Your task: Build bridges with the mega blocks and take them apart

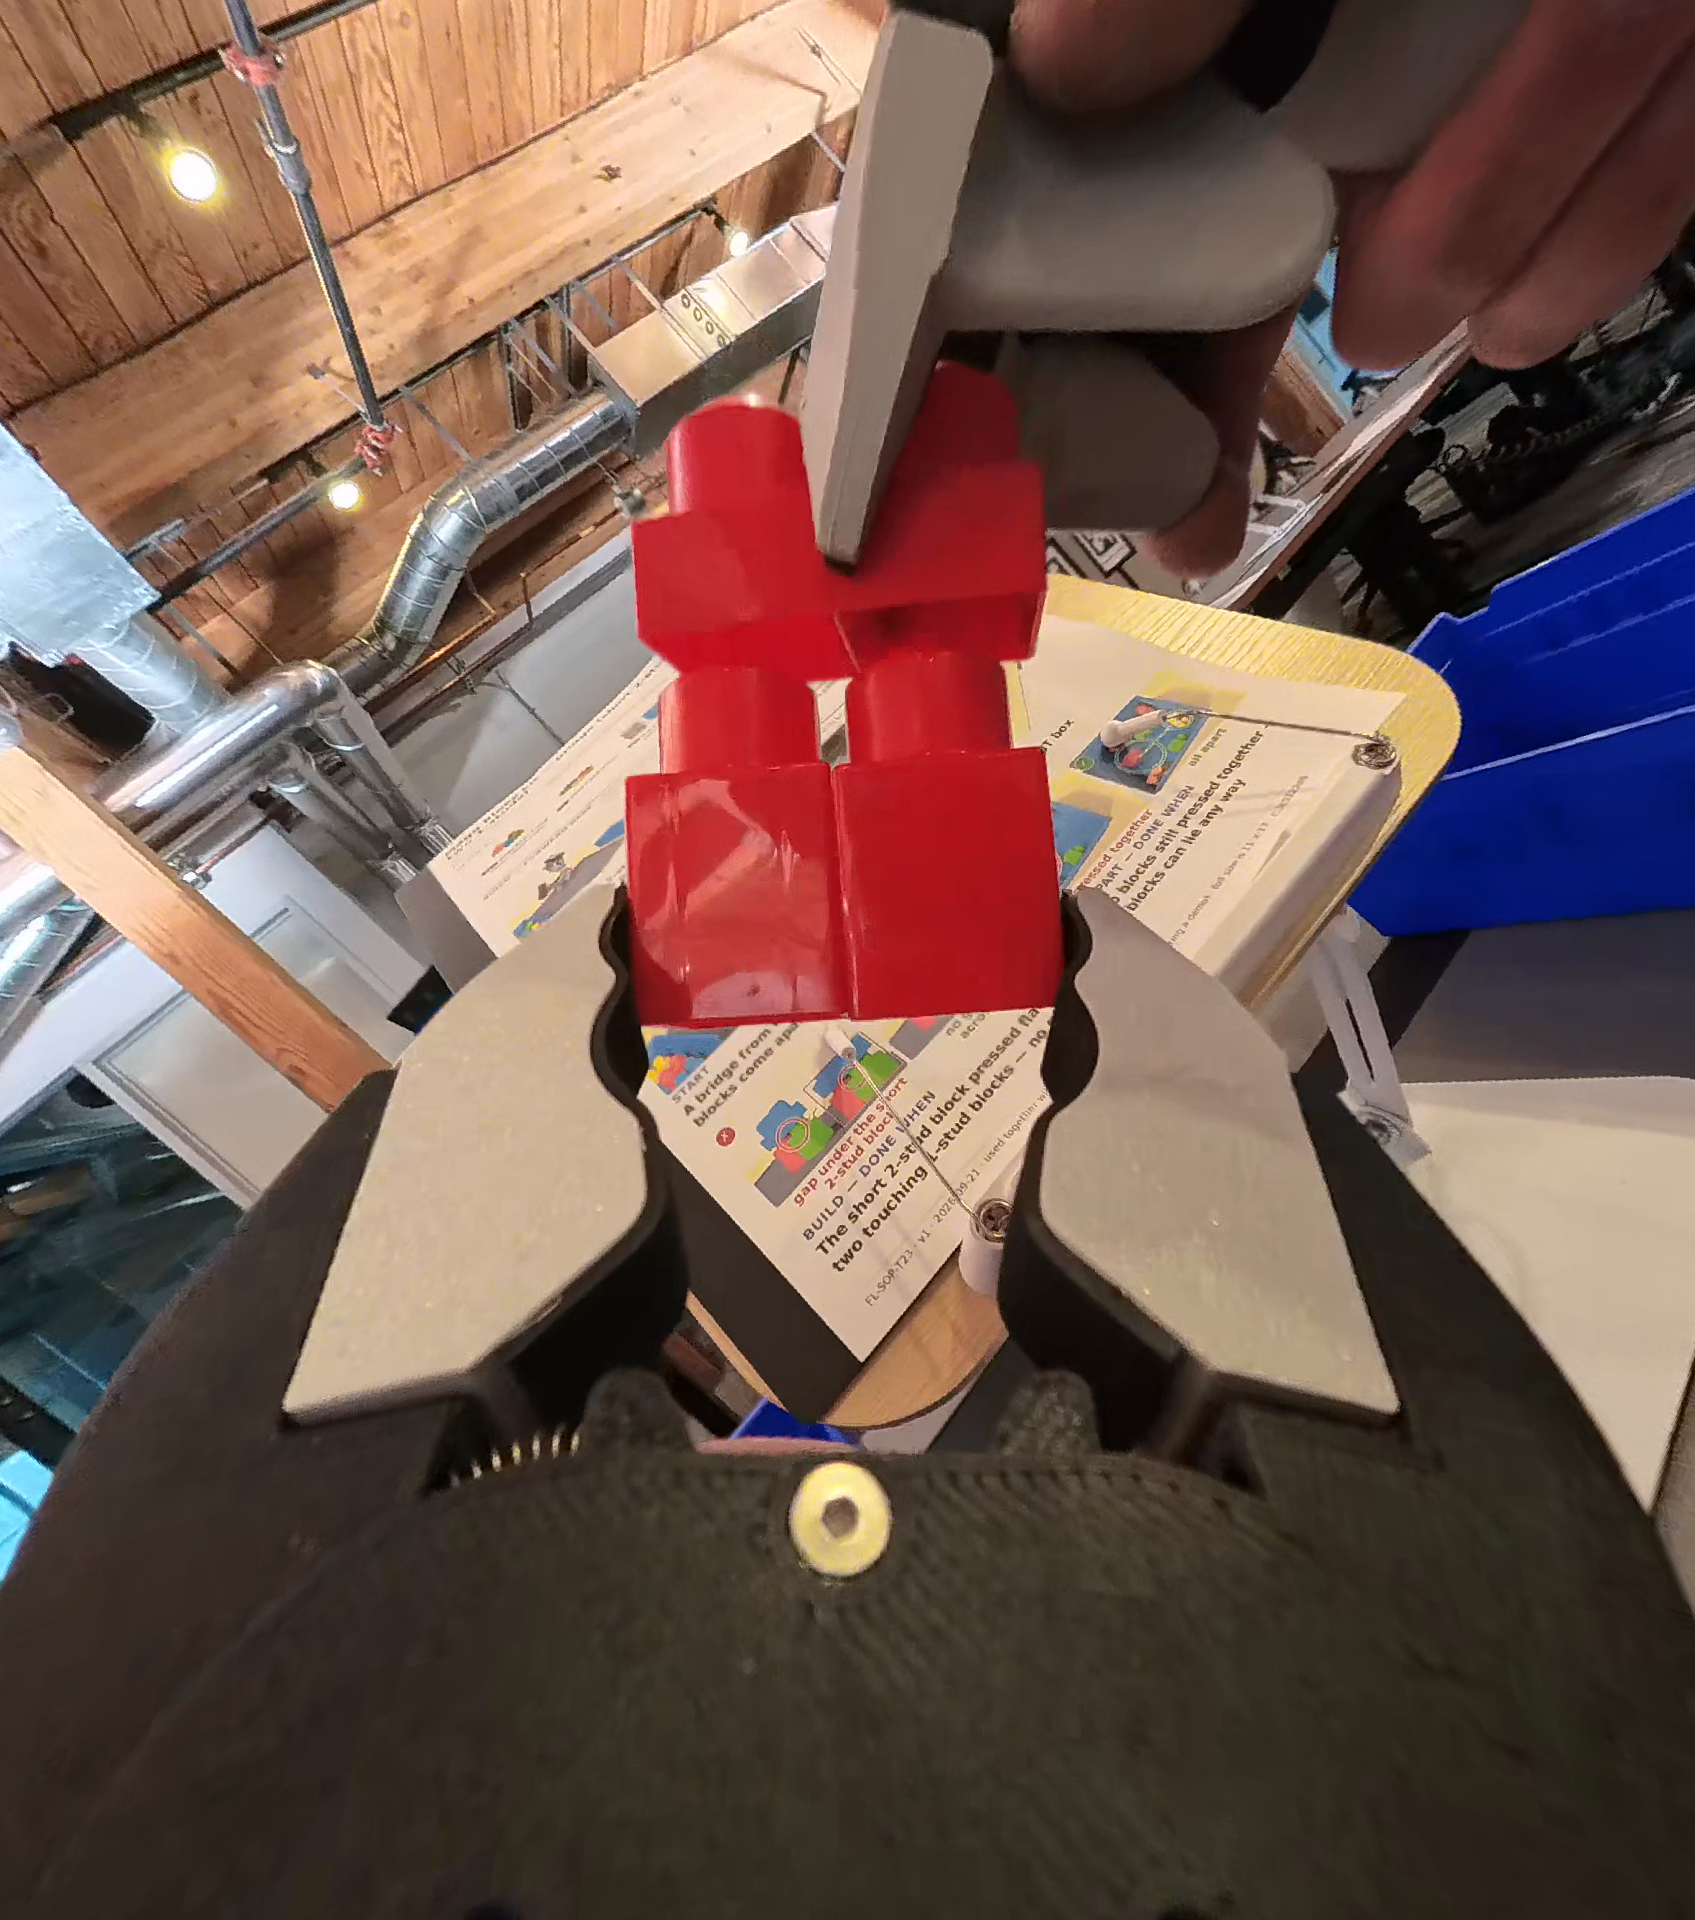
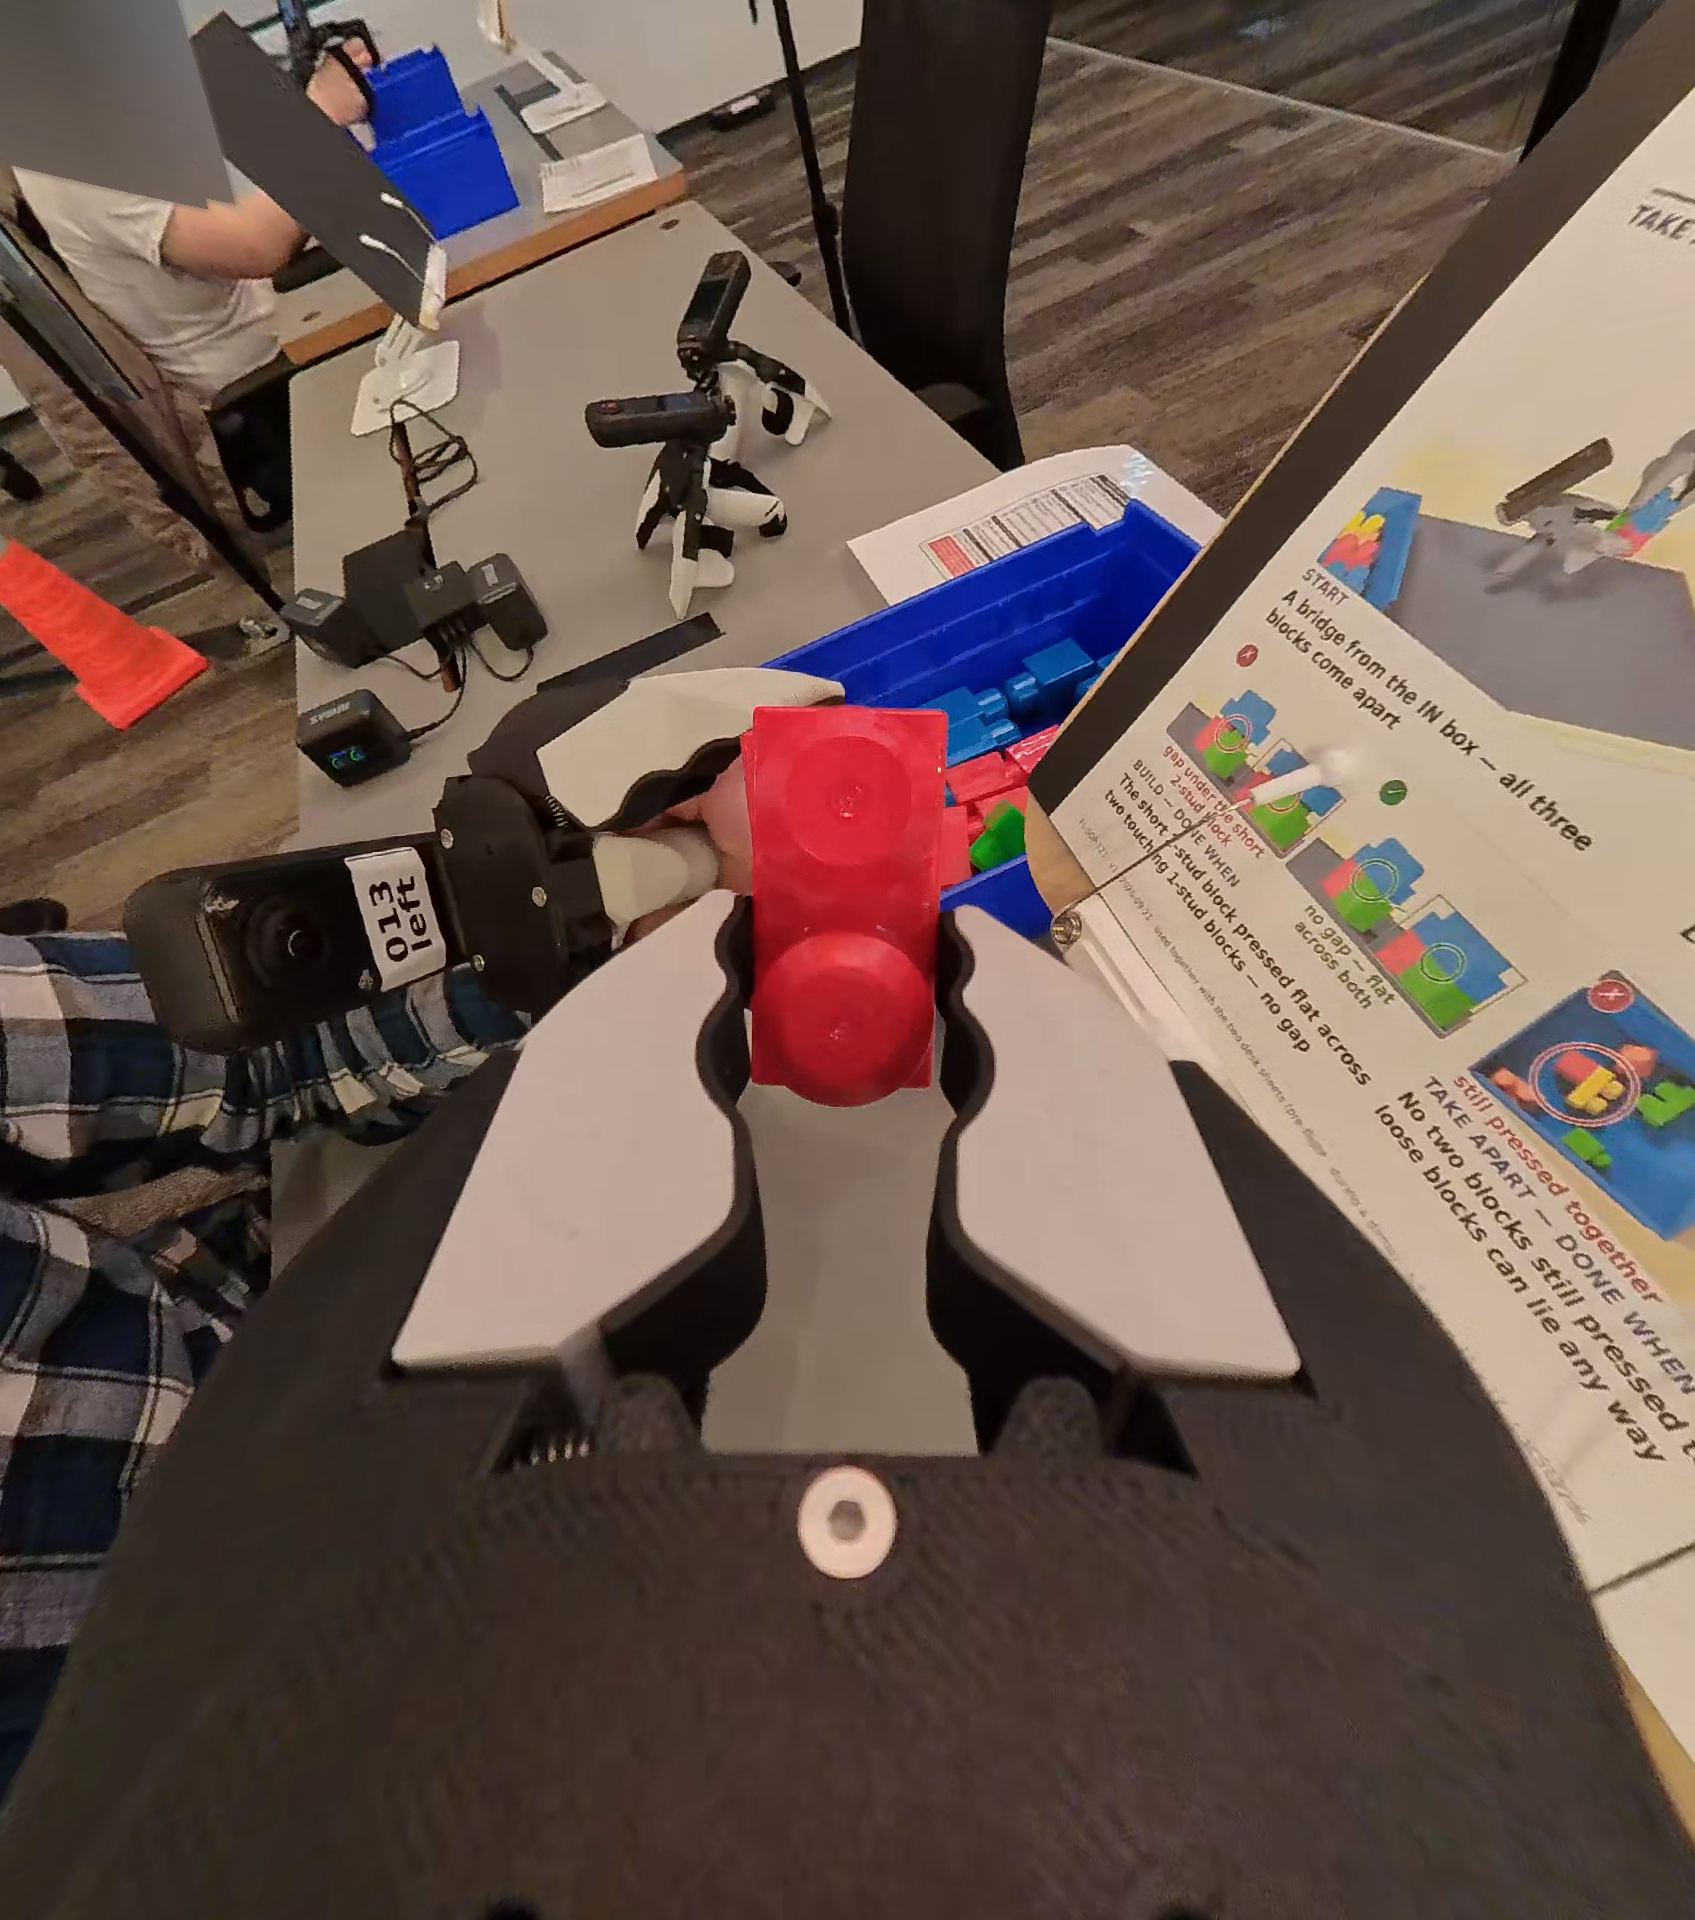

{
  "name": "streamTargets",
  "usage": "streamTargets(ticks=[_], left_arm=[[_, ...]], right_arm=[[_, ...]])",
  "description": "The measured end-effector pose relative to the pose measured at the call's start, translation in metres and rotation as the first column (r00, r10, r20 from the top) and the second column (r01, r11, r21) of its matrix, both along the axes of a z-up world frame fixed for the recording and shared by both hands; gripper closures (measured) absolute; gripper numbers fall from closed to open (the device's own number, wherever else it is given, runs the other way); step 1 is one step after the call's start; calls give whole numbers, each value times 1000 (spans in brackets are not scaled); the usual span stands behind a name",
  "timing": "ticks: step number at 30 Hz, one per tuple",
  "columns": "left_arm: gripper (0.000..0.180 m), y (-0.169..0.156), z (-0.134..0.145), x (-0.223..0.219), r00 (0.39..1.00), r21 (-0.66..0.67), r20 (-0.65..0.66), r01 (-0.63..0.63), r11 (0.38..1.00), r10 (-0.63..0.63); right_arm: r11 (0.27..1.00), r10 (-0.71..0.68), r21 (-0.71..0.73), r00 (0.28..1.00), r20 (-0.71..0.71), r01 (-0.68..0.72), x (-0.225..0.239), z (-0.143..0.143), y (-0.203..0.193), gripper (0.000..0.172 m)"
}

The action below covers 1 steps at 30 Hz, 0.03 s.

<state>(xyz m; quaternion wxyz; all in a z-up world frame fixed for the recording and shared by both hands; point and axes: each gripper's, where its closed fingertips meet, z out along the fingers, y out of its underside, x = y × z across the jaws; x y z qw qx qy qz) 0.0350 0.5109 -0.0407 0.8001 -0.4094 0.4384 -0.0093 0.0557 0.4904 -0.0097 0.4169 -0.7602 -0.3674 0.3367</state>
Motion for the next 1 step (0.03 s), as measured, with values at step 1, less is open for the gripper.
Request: streamTargets(ticks=[1], left_arm=[[105,-2,1,0,1000,11,-4,0,1000,0]], right_arm=[[1000,10,-1,1000,-3,-10,-1,0,-1,138]])
